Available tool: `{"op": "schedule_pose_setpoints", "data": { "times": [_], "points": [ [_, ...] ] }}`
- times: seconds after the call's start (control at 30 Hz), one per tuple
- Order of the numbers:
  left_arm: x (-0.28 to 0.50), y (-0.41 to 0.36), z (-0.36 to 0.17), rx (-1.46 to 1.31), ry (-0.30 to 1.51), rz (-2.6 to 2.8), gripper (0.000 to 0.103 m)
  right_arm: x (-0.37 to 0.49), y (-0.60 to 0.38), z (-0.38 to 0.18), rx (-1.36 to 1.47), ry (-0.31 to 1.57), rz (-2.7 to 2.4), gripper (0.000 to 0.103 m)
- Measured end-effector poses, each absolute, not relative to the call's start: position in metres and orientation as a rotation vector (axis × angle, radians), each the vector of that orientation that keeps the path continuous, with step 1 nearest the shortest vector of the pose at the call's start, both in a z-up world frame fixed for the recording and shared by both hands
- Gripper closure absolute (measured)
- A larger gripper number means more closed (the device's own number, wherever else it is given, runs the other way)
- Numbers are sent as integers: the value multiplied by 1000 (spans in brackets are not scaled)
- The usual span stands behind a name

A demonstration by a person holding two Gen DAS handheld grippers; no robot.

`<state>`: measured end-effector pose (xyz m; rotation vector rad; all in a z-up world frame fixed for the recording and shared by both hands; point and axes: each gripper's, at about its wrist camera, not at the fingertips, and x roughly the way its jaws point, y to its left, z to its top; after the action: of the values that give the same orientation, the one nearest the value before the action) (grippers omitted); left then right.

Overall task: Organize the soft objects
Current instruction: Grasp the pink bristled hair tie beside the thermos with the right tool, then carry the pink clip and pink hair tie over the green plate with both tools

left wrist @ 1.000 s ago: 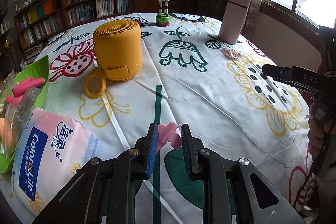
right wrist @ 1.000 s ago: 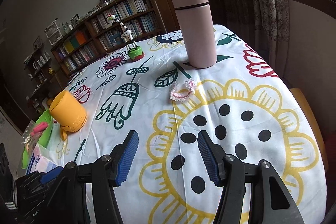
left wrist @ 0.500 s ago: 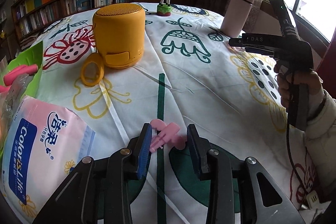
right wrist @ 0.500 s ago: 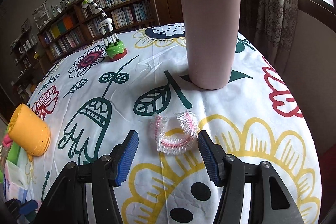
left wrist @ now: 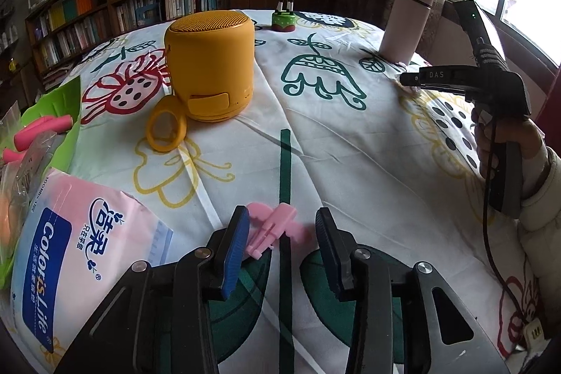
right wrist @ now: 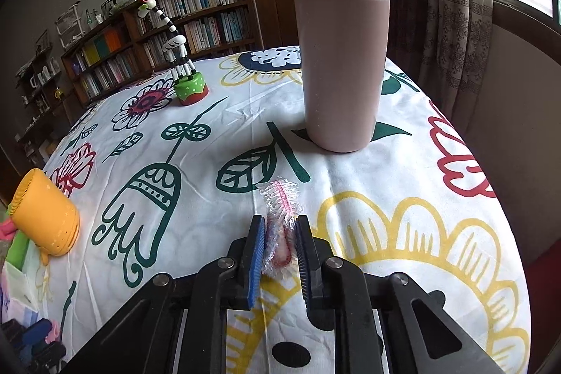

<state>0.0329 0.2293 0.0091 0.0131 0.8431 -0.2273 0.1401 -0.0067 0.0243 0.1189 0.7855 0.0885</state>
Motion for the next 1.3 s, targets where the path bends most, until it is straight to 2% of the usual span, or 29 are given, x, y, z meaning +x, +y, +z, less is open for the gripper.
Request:
{"op": "schedule_pose_setpoints", "data": {
  "times": [0.2, 1.3],
  "points": [
    [32, 234, 11, -5, 840, -206, 77, 113, -3, 37, 162, 739, 143, 84],
    [-3, 269, 59, -84, 685, -177, 78, 34, 60, 47, 199, 729, 317, 84]
  ]
}}
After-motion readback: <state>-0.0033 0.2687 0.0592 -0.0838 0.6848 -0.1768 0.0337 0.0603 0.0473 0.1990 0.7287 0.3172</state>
